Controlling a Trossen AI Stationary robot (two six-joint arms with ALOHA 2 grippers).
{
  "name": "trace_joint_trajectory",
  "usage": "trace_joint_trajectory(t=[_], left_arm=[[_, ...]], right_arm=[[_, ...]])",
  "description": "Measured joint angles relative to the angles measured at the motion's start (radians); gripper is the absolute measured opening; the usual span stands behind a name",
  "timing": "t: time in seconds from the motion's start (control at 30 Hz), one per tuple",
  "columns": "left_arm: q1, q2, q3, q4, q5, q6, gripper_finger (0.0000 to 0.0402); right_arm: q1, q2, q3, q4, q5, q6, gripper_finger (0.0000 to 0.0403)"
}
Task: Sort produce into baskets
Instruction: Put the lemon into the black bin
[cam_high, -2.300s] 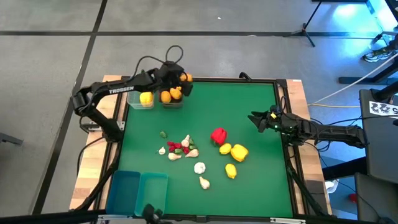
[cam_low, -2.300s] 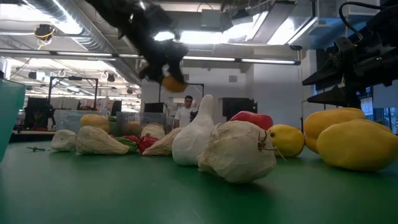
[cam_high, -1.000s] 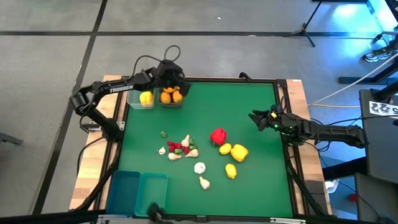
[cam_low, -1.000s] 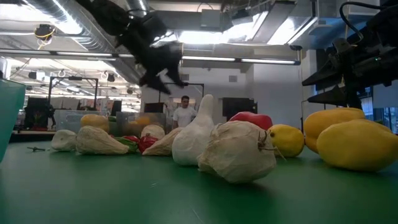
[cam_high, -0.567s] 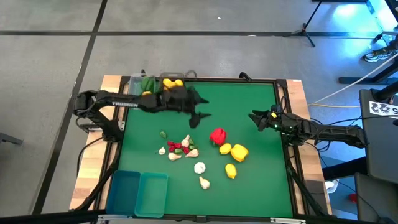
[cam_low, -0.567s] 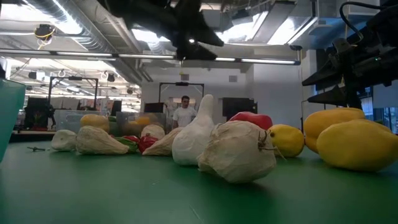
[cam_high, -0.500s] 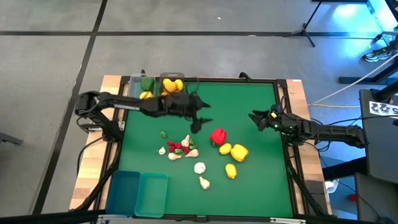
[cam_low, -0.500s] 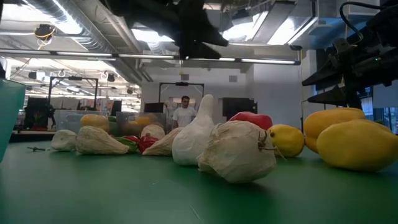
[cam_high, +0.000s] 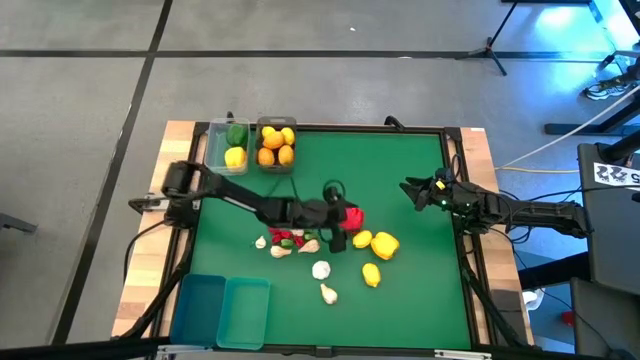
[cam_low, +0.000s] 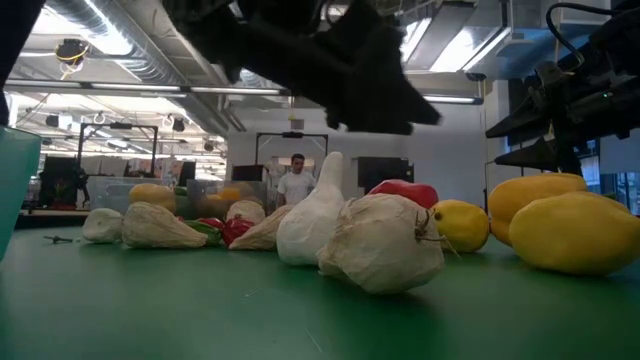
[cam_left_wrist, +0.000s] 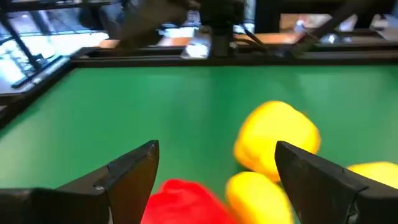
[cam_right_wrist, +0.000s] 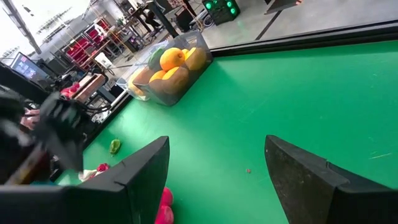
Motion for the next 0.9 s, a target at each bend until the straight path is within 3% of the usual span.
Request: trace_joint_trajectory(t=[0.37,0.53,0.9], left_arm=[[-0.050,0.075,0.075,0.002,-0.041,-0.004,0.0317],[-0.074,0.131,0.105,0.005,-0.061,-0.095,0.0317],[-0.096,0.339,0.343,-0.096,-0.193,-0.180,0.0317]], right_arm=[[0.000,0.000,0.000,0.000,0.000,0.000,0.0261],[0.000,0.005,0.000,0.000,0.004,0.000,0.0261],[0.000,0.004,0.000,-0.002,-0.011,-0.001,0.0261]])
